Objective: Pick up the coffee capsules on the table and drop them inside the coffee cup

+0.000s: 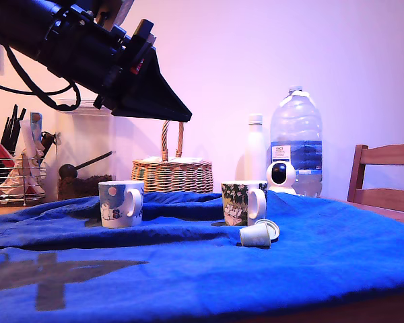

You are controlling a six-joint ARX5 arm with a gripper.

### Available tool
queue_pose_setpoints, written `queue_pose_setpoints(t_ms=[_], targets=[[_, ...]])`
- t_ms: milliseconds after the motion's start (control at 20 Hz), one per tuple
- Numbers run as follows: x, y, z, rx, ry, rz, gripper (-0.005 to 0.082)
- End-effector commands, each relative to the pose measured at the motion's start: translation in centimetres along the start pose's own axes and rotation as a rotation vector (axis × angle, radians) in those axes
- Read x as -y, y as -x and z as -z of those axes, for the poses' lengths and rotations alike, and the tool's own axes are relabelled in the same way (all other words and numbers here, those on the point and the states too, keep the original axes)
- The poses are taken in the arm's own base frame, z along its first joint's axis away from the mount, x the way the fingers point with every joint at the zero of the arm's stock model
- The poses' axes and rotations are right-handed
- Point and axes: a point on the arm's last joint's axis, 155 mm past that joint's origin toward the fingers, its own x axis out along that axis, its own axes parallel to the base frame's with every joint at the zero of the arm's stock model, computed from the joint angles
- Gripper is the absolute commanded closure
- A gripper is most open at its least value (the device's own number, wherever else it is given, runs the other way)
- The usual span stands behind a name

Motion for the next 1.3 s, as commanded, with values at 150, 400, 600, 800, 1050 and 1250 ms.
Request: queue_pose_setpoints(t_ms=[150, 400, 600, 800, 1050, 1250], targets=[[0.2, -0.2, 0.7, -0.013, -0.075, 0.011, 0.0479], [-0.2, -1.2, 2.1, -0.045, -0.071, 0.022, 0.0246], [-0.8, -2.8, 3.4, -0.054, -0.066, 0.028, 0.0245], [-1.4, -4.2, 4.7, -0.063, -0.091, 0.034, 0.0251], [-1.2, -5.3, 5.3, -0.048, -0.137, 0.072, 0.0251], [-1.3, -5.8, 5.8, -0.047, -0.133, 0.081, 0.0251]])
